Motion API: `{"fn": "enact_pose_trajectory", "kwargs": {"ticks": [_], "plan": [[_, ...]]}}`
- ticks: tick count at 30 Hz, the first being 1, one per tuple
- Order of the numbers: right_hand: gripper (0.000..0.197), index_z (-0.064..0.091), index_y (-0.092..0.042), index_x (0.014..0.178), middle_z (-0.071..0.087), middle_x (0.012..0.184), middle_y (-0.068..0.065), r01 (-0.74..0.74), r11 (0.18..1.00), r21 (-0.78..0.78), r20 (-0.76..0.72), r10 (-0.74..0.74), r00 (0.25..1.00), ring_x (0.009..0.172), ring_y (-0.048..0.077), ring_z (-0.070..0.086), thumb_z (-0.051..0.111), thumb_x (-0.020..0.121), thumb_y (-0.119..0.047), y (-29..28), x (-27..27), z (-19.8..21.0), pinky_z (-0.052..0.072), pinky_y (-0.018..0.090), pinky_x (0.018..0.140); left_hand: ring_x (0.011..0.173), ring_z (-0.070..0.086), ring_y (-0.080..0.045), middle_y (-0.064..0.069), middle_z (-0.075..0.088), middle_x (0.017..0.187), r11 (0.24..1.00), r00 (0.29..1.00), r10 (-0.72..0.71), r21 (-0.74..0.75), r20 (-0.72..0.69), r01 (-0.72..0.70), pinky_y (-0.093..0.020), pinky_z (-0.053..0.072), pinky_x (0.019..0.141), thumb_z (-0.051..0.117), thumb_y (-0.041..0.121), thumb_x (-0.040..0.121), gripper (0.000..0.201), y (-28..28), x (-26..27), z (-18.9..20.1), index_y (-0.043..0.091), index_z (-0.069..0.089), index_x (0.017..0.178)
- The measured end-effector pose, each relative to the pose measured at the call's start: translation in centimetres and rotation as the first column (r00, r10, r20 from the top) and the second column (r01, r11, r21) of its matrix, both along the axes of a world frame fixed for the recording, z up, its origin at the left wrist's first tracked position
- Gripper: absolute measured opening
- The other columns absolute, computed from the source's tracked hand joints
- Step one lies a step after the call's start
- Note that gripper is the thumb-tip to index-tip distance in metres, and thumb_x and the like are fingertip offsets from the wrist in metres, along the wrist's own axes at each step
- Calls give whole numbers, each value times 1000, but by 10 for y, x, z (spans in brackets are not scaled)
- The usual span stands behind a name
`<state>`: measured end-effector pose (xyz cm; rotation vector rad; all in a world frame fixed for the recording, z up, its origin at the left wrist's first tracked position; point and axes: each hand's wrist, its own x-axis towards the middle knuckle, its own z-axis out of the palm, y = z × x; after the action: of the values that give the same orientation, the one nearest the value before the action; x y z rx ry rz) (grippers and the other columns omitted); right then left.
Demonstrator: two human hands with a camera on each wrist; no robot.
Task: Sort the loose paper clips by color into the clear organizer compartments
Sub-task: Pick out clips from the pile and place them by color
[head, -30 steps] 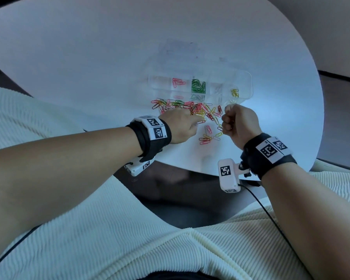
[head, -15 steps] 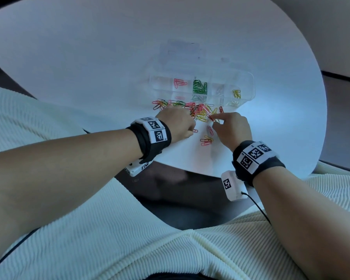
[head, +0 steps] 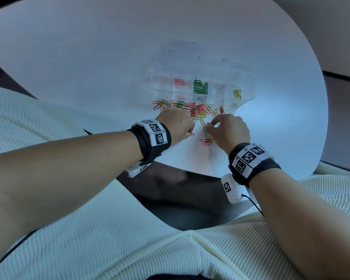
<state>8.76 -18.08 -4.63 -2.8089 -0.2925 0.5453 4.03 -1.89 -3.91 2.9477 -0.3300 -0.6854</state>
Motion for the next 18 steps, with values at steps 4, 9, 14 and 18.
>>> {"fn": "enact_pose_trajectory", "kwargs": {"ticks": [4,9,14,18], "plan": [[20,70,-23,92,62,85,5,43,998,43,-41,-42,998,80,27,59,63,84,-40,-2,1,0,43,29,65,90,56,-24,-1,62,92,1000,1000,2,-12,13,-2,-33,38,76,50,29,93,25,1,0,0,18,70,99],[13,62,-19,81,61,78,3,178,971,158,-81,-167,983,75,24,54,55,86,-29,-7,7,2,38,29,64,67,47,-26,-4,55,72,944,980,198,-269,0,-191,-32,35,58,43,26,88,16,-1,-4,10,13,47,80],[20,36,-13,65,37,62,3,408,838,362,-273,-323,906,64,24,30,39,83,-19,-8,8,19,25,32,57,57,18,-19,-2,21,58,821,942,298,-461,-155,-336,-32,14,53,37,13,88,33,-6,0,30,18,22,59],[25,37,-18,59,32,50,-4,580,647,494,-475,-358,804,46,15,25,37,83,-19,-9,-2,34,25,26,50,53,19,-16,-1,23,58,864,965,170,-440,-200,-244,-32,15,51,36,21,99,42,-8,3,43,16,24,59]]}}
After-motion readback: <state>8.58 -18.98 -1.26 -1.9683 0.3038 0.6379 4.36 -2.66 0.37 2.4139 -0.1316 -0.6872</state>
